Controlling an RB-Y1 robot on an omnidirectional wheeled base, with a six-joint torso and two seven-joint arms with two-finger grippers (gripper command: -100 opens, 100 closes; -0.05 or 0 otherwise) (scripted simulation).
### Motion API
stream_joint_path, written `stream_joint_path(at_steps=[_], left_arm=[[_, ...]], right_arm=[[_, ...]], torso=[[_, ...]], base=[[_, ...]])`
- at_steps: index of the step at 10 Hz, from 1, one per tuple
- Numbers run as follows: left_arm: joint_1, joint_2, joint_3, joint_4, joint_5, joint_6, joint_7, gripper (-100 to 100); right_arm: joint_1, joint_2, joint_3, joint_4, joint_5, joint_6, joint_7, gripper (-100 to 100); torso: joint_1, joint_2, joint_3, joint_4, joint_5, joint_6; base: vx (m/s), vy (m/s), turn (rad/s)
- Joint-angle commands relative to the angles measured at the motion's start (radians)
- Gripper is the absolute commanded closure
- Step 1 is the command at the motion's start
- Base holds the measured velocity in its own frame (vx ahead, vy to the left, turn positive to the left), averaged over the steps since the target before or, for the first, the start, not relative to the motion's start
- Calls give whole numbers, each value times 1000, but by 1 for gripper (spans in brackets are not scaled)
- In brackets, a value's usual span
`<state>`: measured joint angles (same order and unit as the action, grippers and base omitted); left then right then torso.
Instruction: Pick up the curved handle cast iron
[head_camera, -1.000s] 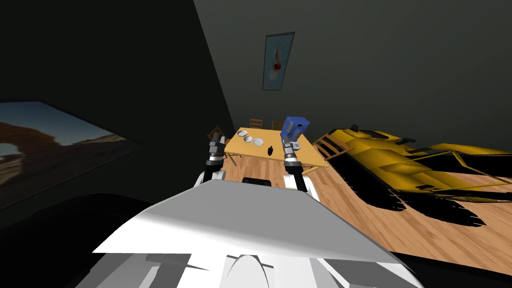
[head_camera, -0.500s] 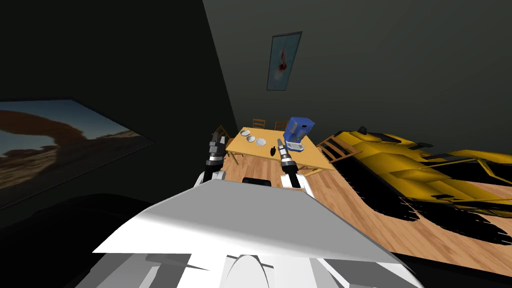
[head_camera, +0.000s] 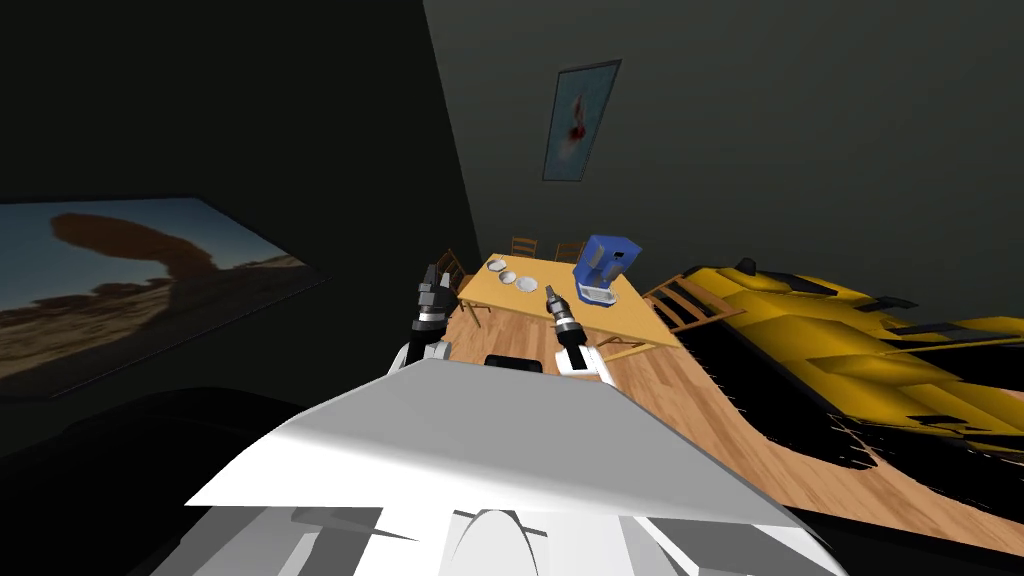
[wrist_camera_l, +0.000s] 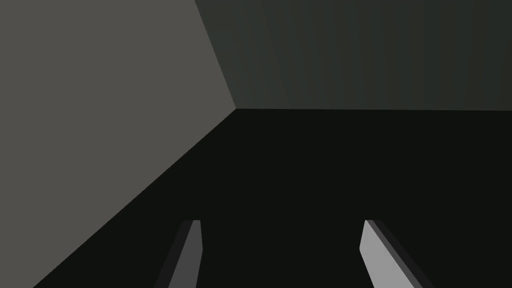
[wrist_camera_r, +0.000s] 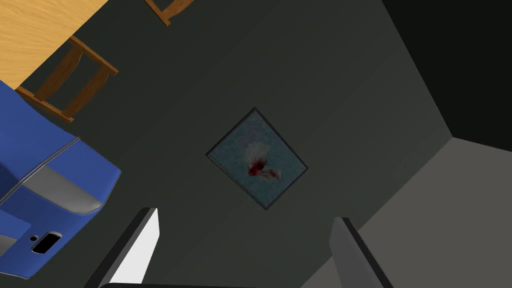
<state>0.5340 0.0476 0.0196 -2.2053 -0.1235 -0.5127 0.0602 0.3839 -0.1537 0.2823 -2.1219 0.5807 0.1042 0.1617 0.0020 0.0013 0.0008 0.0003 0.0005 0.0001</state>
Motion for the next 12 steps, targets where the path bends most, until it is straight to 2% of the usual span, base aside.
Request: stream_joint_path(at_steps=[1,2,3,4,5,6,7,8,9,10,11,12], left_arm=[[0,0,0,0,0,0,0,0],[0,0,0,0,0,0,0,0],[0,0,0,0,0,0,0,0],[0,0,0,0,0,0,0,0],[0,0,0,0,0,0,0,0],[0,0,0,0,0,0,0,0],[0,0,0,0,0,0,0,0],[0,0,0,0,0,0,0,0],[0,0,0,0,0,0,0,0],[0,0,0,0,0,0,0,0],[0,0,0,0,0,0,0,0],[0,0,0,0,0,0,0,0]], right_arm=[[-5,-6,13,9,41,38,6,-100],[-14,-14,34,41,72,79,15,-100],[-14,-14,34,41,96,85,15,-100],[-24,-21,55,75,124,131,25,-100],[-24,-21,55,75,154,133,25,-100],[-33,-28,76,111,183,179,35,-100],[-33,-28,76,111,213,181,35,-100],[-41,-34,97,149,245,227,44,-100],[-41,-34,97,149,272,229,44,-100],[-49,-40,117,188,307,272,54,-100],[-49,-40,117,188,336,276,54,-100],[-56,-47,137,229,374,310,63,-100]], torso=[[0,0,0,0,0,0],[-1,0,0,0,0,0],[0,-1,0,0,0,0],[-1,-1,0,0,0,0],[0,0,0,0,0,0],[-1,-1,0,0,0,0],[-1,-1,0,0,0,0],[-1,-1,0,0,0,1],[-1,-1,-1,0,0,0],[-2,-1,0,0,0,1],[-1,-1,-1,0,0,0],[-2,-1,-1,0,0,1]], base=[[-8,28,67],[-4,32,124],[-3,26,61],[-5,32,122],[-3,24,57],[0,27,106],[1,19,67],[3,21,132],[4,14,52],[8,19,113],[9,13,47],[11,15,104]])
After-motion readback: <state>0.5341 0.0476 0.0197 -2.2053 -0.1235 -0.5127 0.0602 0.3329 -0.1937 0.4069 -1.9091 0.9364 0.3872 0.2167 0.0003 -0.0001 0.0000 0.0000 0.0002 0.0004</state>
